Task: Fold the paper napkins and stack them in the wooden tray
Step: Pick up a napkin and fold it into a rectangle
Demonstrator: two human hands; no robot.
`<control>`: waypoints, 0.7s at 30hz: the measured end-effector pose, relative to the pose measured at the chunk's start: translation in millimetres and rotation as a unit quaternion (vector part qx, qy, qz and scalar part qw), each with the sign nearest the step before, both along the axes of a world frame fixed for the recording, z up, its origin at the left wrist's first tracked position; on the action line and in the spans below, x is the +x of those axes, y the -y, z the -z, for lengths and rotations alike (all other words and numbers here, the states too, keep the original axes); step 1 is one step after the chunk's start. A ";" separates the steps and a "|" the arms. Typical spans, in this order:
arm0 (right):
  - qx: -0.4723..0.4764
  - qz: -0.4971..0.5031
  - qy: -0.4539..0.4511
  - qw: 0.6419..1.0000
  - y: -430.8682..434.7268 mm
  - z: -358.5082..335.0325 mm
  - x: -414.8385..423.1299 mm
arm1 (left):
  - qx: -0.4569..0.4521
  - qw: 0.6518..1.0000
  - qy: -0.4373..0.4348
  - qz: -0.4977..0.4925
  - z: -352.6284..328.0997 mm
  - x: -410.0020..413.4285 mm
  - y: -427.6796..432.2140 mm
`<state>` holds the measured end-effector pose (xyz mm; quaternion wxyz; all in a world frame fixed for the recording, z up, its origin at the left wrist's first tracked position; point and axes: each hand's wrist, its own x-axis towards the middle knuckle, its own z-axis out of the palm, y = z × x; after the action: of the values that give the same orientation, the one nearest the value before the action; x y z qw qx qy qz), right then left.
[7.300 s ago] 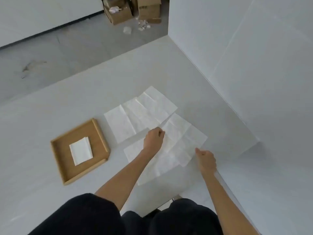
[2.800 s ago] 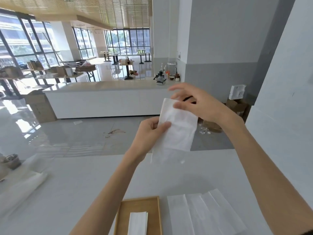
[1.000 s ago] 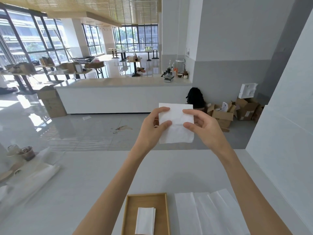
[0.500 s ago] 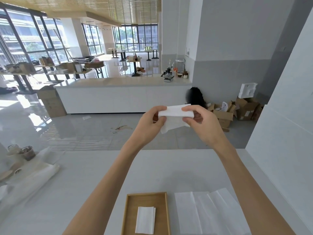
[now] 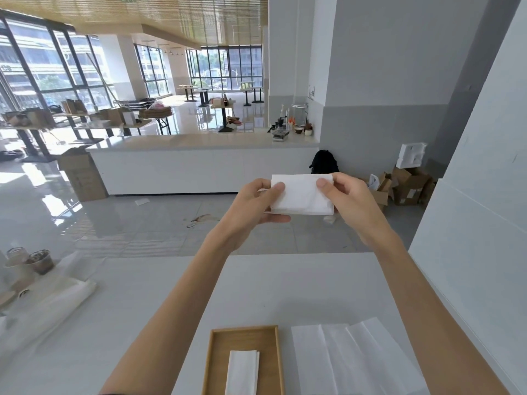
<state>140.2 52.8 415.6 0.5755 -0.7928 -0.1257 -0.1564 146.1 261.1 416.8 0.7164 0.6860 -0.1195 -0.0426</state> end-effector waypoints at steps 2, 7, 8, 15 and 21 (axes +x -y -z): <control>0.018 -0.006 -0.018 1.000 -0.7 -0.6 -2.8 | -0.007 1.000 0.012 -0.018 1.9 -0.7 1.4; 0.051 -0.048 -0.071 0.995 4.5 4.2 -6.9 | -0.035 0.999 0.011 -0.011 4.8 -3.5 -1.8; 0.062 -0.049 -0.067 0.995 5.3 4.5 -8.2 | -0.037 0.999 0.010 -0.005 4.9 -5.2 -2.4; 0.037 -0.076 -0.017 0.996 0.6 4.1 -16.8 | -0.051 0.999 -0.007 -0.013 6.8 -15.4 2.3; -0.037 -0.095 0.038 0.994 -1.5 14.5 -22.3 | -0.070 0.997 0.002 -0.037 16.3 -24.5 12.5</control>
<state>117.9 54.2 401.2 0.5527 -0.7915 -0.2282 -0.1262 121.6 248.6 400.4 0.7636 0.6380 -0.0986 -0.0060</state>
